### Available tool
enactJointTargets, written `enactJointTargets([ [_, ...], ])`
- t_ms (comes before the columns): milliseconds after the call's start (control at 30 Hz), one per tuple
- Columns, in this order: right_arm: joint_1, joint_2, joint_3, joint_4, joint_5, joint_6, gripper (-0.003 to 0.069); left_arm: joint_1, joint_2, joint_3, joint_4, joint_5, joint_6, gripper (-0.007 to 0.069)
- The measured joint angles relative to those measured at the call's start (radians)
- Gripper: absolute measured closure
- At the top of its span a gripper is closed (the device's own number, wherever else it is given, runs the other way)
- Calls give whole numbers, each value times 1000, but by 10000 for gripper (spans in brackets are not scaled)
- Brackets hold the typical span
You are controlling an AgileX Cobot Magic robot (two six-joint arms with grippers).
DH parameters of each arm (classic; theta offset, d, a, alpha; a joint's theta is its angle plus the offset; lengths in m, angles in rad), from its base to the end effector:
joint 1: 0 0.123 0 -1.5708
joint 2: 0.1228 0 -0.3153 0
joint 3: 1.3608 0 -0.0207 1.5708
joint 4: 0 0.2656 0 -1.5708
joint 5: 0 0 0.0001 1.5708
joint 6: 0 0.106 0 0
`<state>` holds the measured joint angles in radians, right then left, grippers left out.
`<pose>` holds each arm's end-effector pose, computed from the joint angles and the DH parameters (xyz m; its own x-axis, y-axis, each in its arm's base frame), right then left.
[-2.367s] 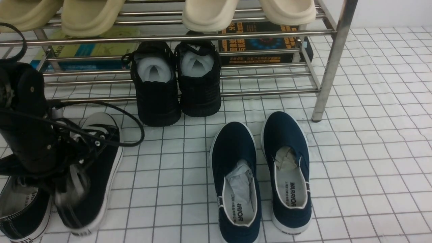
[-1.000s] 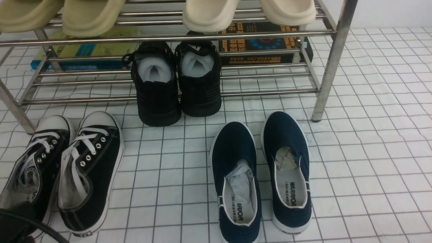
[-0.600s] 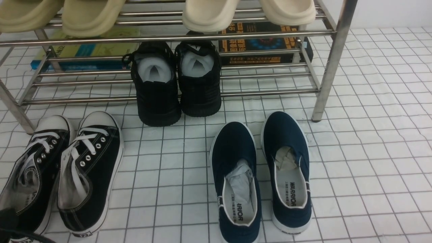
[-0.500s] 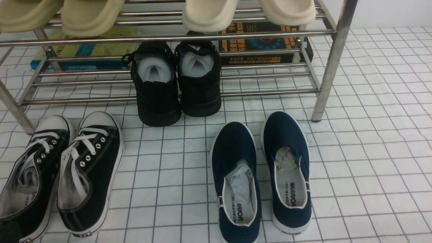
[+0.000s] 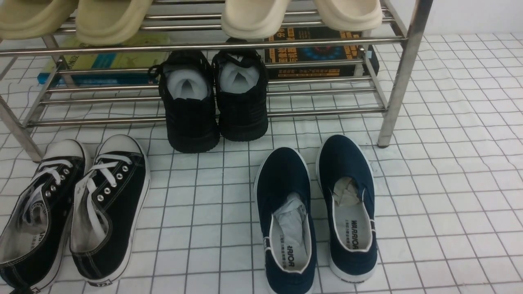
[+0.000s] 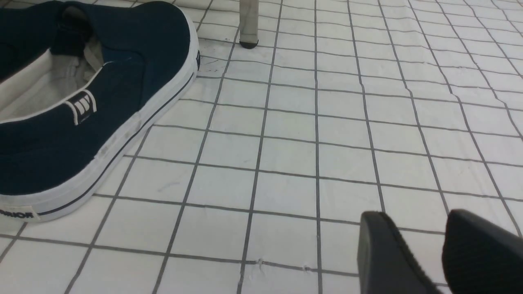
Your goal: Take the shoes off the shelf with your hand from the white checkered tablecloth.
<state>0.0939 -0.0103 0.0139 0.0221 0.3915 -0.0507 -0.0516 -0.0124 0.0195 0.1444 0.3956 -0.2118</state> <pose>0.0503 0.0056 0.1690 -0.2984 -0.0585 -0.9526 -0.1108 0.9935 -0.0263 0.0507 0.0033 0.1671 -0.3053 -0.0626 -0.9502 -0.0252 0.9980 -0.0576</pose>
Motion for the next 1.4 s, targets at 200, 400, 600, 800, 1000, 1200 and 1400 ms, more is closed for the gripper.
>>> enactJointTargets([
  [200,0,0,0,0,0,0,419,5,0,1,-3,-1,1,584],
  [400,0,0,0,0,0,0,419,5,0,1,0,-3,1,581],
  [600,0,0,0,0,0,0,419,5,0,1,0,-3,1,581],
  [800,0,0,0,0,0,0,419,5,0,1,0,-3,1,581],
  [1000,0,0,0,0,0,0,419,5,0,1,0,-3,1,575],
  [1200,0,0,0,0,0,0,419,5,0,1,0,-3,1,571],
  [1400,0,0,0,0,0,0,419,5,0,1,1,-3,1,564],
])
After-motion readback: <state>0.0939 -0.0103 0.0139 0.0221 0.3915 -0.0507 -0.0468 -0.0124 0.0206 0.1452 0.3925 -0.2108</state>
